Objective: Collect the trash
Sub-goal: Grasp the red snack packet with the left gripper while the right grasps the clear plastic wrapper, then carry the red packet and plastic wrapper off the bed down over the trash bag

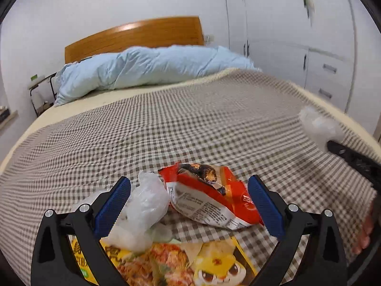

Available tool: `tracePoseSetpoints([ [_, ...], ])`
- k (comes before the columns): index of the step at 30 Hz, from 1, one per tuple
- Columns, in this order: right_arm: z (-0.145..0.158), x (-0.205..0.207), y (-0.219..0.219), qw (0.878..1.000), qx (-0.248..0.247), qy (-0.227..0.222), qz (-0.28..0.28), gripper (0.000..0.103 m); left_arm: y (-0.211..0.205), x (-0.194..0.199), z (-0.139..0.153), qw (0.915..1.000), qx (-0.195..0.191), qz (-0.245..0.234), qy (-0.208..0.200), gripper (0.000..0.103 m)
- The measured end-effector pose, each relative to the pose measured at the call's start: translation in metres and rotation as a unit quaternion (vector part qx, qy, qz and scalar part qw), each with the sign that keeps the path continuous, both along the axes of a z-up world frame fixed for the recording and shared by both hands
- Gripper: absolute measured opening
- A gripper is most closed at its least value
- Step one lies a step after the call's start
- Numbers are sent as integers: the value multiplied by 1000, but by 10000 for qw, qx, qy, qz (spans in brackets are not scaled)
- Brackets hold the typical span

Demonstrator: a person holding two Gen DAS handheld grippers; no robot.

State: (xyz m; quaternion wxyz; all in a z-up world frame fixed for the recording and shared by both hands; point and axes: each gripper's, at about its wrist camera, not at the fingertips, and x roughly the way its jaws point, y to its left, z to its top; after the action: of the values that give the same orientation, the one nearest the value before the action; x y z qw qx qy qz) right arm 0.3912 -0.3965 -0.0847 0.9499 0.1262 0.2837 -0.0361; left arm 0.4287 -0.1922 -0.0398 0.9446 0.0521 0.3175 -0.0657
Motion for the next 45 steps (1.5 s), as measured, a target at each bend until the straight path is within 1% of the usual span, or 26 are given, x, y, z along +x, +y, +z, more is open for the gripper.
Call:
tracePoseSetpoints([
  [4, 0, -1, -3, 10000, 37, 3, -24, 3, 1, 13, -2, 9998, 87, 135, 154, 95],
  [7, 0, -1, -4, 10000, 33, 21, -19, 3, 9, 17, -3, 9995, -41, 141, 278, 95],
  [11, 1, -2, -5, 9999, 101, 14, -19, 3, 8, 31, -8, 9985, -207, 63, 508, 79],
  [12, 1, -2, -4, 9999, 109, 6, -17, 3, 7, 36, -12, 9978, -232, 40, 612, 63],
  [15, 5, -5, -4, 9999, 141, -54, 8, 3, 3, 41, -23, 9958, -191, 34, 900, 25],
  [16, 6, -6, -4, 9999, 143, -78, 16, 3, 3, 39, -24, 9959, -205, 93, 880, 17],
  [17, 8, -7, -4, 9998, 145, -98, 30, 3, 6, 34, -22, 9967, -235, 190, 752, 10],
  [18, 9, -8, -4, 9998, 147, -111, 39, 3, 10, 29, -19, 9972, -276, 218, 655, 8],
  [20, 12, -12, -3, 9998, 148, -147, 67, 3, 15, 18, -10, 9985, -301, 252, 394, 8],
  [24, 20, -20, -1, 9996, 120, -231, 138, 3, 17, 1, 12, 9993, -317, 189, 75, 8],
  [30, 28, -37, 5, 9991, 59, -351, 223, 3, 9, -24, 39, 9996, -161, 116, -194, 8],
  [32, 27, -43, 5, 9990, 146, -338, 252, 3, 11, -31, 44, 9996, -108, 121, -235, 8],
  [36, 22, -60, 5, 9984, 372, -296, 296, 3, 13, -44, 55, 9995, -124, 165, -248, 8],
  [38, 26, -68, 9, 9984, 276, -329, 357, 3, 15, -53, 60, 9994, -133, 183, -270, 8],
  [45, 47, -107, 23, 9961, 74, -675, 555, 3, 21, -92, 77, 9990, -156, 178, -372, 8],
])
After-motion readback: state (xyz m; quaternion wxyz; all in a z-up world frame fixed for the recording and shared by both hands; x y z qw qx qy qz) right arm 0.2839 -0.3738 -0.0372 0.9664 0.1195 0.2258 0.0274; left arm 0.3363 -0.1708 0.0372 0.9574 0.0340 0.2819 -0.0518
